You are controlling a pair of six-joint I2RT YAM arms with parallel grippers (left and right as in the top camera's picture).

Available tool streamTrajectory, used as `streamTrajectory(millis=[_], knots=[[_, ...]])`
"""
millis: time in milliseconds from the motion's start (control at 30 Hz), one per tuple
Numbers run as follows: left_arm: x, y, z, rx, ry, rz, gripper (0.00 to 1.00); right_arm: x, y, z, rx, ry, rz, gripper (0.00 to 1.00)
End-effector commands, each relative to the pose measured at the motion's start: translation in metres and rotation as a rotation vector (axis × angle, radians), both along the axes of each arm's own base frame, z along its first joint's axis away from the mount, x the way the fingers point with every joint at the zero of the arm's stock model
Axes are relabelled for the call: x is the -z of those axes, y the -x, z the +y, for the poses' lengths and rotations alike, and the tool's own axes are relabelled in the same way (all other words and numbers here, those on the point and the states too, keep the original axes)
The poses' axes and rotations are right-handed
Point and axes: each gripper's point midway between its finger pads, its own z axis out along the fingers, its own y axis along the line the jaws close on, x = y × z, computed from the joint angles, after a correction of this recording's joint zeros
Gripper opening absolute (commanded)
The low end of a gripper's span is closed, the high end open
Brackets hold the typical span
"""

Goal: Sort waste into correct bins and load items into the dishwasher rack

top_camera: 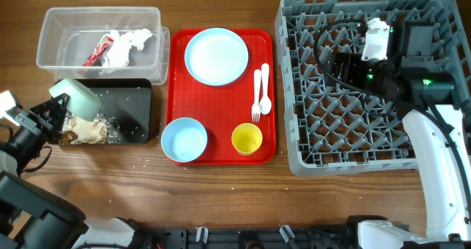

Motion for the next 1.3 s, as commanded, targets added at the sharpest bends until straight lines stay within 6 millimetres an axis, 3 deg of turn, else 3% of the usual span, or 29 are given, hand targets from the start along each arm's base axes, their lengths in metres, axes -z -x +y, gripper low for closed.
streamTrajectory(millis=[0,233,400,500,667,733,833,933,1267], knots=[[-0.008,0.002,0.0,-0.001,0.172,0.078,0.04,-0.006,-0.002,-0.002,0.005,0.006,-0.009,1.0],[-0.008,0.001,0.0,0.0,0.307,0.169,0.04,-0.005,-0.001,-0.002,0.005,0.005,-0.002,1.0],[-0.009,0.0,0.002,0.001,0.287,0.156,0.04,-0.004,0.0,-0.002,0.005,0.005,0.001,1.0],[0.007,-0.005,0.011,-0.048,0.207,0.212,0.04,-0.004,0.0,-0.002,0.005,0.005,0.0,1.0],[0.008,-0.007,0.009,-0.046,0.196,0.219,0.04,-0.004,0.0,-0.002,0.006,0.005,0.001,1.0],[0.023,-0.01,0.019,-0.104,0.181,0.307,0.04,-0.005,-0.001,-0.002,0.005,0.005,-0.002,1.0],[0.008,-0.01,0.012,-0.057,0.288,0.283,0.04,-0.005,-0.001,-0.002,0.005,0.005,-0.003,1.0],[0.022,-0.013,0.021,-0.117,0.213,0.332,0.04,-0.005,-0.001,-0.002,0.006,0.005,-0.004,1.0],[0.013,-0.019,0.002,-0.046,0.258,0.319,0.04,-0.007,-0.003,-0.002,0.006,0.004,-0.015,1.0]])
